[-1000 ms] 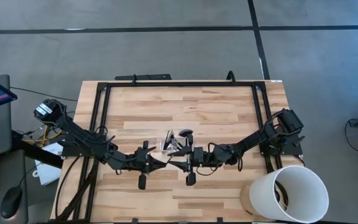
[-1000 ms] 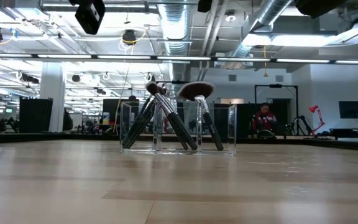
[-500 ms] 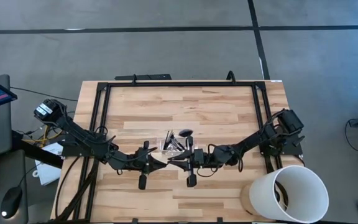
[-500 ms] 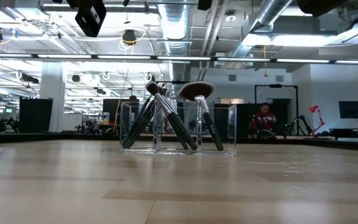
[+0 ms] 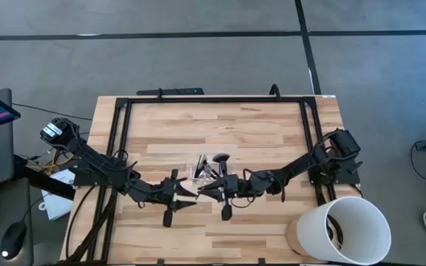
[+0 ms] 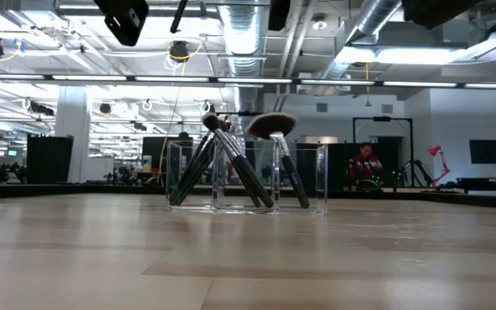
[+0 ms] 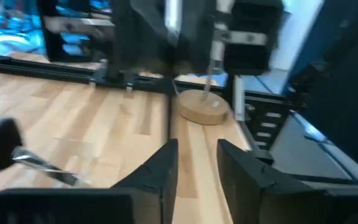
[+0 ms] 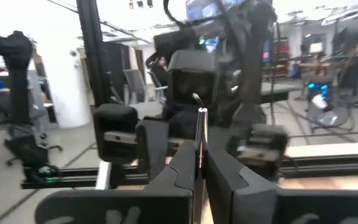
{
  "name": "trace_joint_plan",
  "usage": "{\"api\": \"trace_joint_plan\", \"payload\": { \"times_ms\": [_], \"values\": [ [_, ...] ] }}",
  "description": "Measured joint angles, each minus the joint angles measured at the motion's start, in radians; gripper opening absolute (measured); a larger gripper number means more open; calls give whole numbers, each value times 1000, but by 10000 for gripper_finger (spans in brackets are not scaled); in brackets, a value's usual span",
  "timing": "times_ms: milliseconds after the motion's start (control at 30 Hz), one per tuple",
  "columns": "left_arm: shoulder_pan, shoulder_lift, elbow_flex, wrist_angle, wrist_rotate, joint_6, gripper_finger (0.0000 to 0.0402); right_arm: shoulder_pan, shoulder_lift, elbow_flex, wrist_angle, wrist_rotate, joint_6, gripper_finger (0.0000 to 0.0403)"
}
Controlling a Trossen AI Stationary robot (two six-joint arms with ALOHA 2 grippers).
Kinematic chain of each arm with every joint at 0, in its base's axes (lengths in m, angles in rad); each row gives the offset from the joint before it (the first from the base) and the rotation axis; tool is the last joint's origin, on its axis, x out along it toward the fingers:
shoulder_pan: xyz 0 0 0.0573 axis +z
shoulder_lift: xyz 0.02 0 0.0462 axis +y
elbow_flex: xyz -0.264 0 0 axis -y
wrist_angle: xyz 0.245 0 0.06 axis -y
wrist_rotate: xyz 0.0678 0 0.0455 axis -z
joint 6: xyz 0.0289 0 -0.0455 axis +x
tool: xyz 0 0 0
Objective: Put items in baskets/containers
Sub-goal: Put the liner brush into the left section of the transparent organizer
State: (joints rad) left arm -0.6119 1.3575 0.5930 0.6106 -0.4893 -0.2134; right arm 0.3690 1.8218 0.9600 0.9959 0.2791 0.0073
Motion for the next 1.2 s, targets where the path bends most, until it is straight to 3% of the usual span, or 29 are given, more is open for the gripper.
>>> {"api": "trace_joint_plan", "payload": {
  "times_ms": [200, 500, 833, 933, 1200],
  "values": [
    [25, 0, 0, 19, -35, 64, 124, -20, 47, 10, 0, -46, 60, 5],
    [43, 14, 0, 30, -29, 68, 112, -26, 100, 82, -31, -71, 46, 5],
    [41, 43, 0, 30, -30, 52, 42, -27, 104, 111, -125, -68, 54, 7],
    [41, 43, 0, 32, -27, 49, 14, -27, 104, 111, -126, -66, 68, 24],
    [42, 42, 0, 41, -36, 50, 13, -22, 64, 110, -178, -68, 64, 103]
  ]
}}
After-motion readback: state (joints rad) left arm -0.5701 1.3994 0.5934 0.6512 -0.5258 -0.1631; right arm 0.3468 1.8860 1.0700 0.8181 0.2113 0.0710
